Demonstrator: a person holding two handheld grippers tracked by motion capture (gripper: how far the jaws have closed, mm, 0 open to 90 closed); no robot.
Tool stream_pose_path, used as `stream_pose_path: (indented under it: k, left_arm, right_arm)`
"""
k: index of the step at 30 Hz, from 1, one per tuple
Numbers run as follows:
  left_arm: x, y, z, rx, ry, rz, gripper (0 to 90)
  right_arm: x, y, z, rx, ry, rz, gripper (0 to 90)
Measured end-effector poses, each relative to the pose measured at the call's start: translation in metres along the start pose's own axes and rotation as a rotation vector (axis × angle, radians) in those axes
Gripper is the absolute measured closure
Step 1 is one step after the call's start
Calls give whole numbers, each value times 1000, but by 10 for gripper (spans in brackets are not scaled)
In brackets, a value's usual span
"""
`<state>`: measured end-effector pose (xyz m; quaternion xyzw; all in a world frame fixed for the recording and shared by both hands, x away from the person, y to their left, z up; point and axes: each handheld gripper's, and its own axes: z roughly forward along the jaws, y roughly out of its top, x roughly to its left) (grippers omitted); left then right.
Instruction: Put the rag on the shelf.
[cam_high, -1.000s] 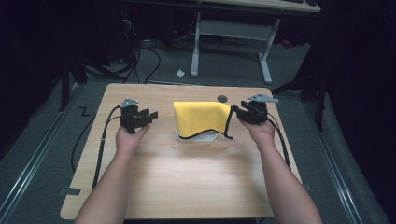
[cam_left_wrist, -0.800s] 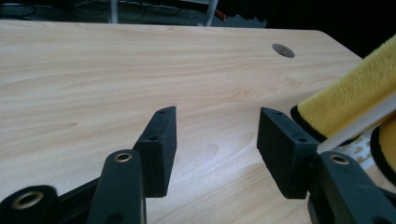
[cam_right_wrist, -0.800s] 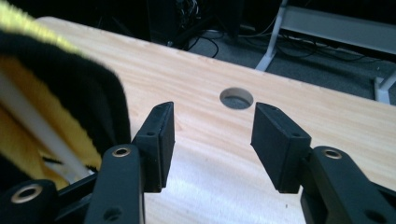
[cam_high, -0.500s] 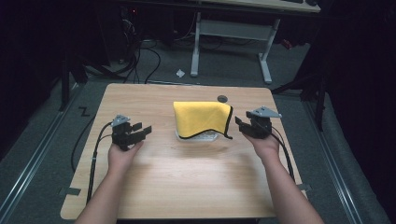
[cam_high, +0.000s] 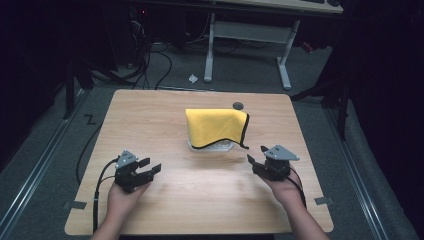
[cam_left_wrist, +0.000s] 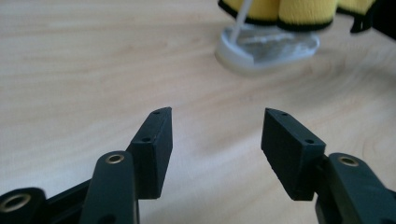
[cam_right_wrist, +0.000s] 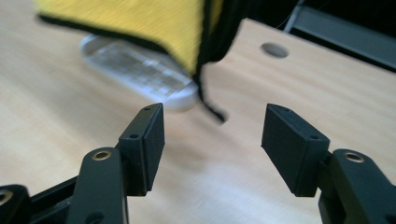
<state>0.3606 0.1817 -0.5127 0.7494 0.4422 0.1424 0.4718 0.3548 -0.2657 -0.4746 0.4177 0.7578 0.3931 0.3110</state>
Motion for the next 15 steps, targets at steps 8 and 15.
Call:
stream_pose_path:
  k: [8,15]
  left_arm:
    - [-52,-30,-15,101,3,109,403]
    - [-46,-30,-7,125,-6,58,396]
  right_arm:
    - [44,-48,-15,52,63,20,392]
    - [41,-49,-8,56,59,5,394]
